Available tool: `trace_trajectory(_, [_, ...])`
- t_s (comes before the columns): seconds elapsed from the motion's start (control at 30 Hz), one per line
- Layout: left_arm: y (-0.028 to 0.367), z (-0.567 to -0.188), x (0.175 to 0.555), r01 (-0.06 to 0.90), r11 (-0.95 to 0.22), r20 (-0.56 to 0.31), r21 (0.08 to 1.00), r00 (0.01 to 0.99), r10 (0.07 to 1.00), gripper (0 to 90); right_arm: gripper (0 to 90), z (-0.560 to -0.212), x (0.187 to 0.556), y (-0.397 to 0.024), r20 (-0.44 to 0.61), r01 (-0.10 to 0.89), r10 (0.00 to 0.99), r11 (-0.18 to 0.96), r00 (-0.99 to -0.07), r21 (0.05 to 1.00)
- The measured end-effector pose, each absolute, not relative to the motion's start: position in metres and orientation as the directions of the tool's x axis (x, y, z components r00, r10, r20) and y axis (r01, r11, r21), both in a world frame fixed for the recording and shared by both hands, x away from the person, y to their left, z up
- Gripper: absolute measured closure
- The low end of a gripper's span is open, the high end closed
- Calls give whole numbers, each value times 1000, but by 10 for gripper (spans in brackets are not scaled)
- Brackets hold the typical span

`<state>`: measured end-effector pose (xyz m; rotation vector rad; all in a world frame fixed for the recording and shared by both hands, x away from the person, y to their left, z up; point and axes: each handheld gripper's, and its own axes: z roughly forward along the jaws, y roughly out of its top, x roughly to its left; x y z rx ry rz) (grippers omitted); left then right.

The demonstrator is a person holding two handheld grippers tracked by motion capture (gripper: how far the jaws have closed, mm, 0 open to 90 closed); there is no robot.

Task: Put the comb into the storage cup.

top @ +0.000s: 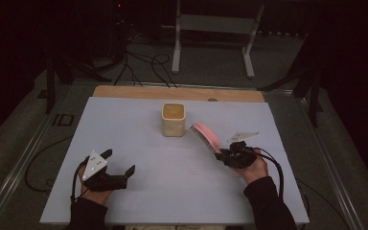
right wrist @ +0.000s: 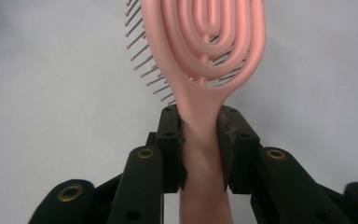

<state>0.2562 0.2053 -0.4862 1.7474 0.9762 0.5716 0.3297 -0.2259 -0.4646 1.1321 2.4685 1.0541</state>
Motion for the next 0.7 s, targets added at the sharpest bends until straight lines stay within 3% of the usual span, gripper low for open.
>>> trace_trajectory(0.43, [110,-453,290,360,-165,-136,918,678,723,2,722,-464,310,-206,-30,444,744,430,-668,786])
trace_trajectory(0.7, [62,-443,315,420,-101,-232,902,668,707,2,723,-467,303,-196,-52,401,746,414,-664,817])
